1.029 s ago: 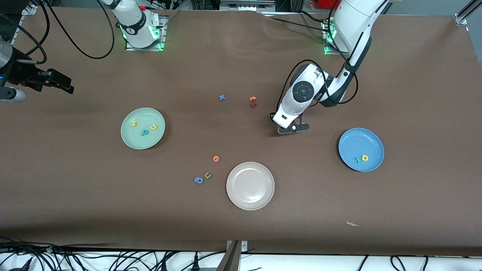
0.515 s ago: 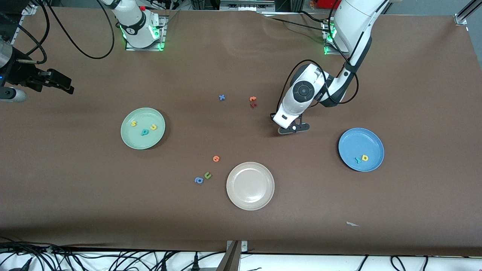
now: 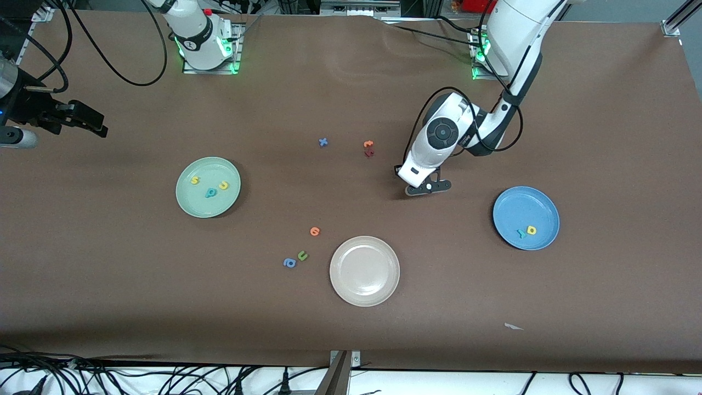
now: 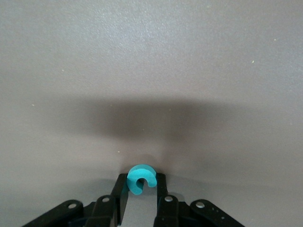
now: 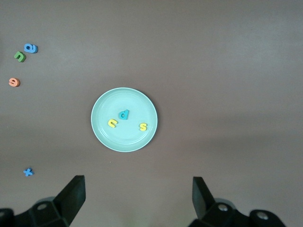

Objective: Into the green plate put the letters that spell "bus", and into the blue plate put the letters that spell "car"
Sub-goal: 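Grasp the teal c letter with the left gripper, then carry teal c to the blue plate and release it with the left gripper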

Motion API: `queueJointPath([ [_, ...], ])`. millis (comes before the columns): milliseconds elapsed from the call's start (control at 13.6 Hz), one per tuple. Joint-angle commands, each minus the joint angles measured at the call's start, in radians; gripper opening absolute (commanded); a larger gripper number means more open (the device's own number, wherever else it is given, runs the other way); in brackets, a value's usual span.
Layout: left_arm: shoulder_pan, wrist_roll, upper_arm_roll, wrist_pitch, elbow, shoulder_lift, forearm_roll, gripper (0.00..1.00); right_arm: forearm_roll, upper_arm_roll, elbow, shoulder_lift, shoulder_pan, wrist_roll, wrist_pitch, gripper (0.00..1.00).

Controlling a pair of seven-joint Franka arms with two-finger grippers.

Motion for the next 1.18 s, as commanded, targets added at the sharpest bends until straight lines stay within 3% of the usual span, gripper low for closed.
queueJointPath([
  [0, 0.014, 0.048, 0.042, 0.006, 0.005, 0.012, 0.031, 0.28, 0.009, 0.004, 0.02, 0.009, -0.004, -0.016, -0.009, 1.0],
  [147, 0.03, 0.106, 0.068, -0.041, 0.016, -0.024, 0.031, 0.27, 0.009, 0.004, 0.02, 0.009, -0.006, -0.016, -0.009, 1.0],
  [515, 0.099, 0.391, 0.179, -0.32, 0.147, -0.087, 0.014, 0.25, 0.009, 0.004, 0.02, 0.009, -0.006, -0.016, -0.009, 1.0],
  [809, 0.126, 0.666, 0.306, -0.358, 0.18, -0.082, 0.025, 0.25, 0.009, 0.004, 0.02, 0.009, -0.006, -0.016, -0.009, 1.0],
  [956, 0.162, 0.818, 0.335, -0.358, 0.184, -0.067, 0.025, 0.25, 0.01, 0.004, 0.02, 0.009, -0.006, -0.016, -0.009, 1.0],
  [1029, 0.178, 0.855, 0.337, -0.356, 0.188, -0.056, 0.025, 0.31, 0.009, 0.004, 0.02, 0.009, -0.006, -0.016, -0.009, 1.0],
  [1103, 0.185, 0.864, 0.337, -0.355, 0.2, -0.05, 0.027, 0.56, 0.009, 0.004, 0.02, 0.009, -0.006, -0.016, -0.009, 1.0],
])
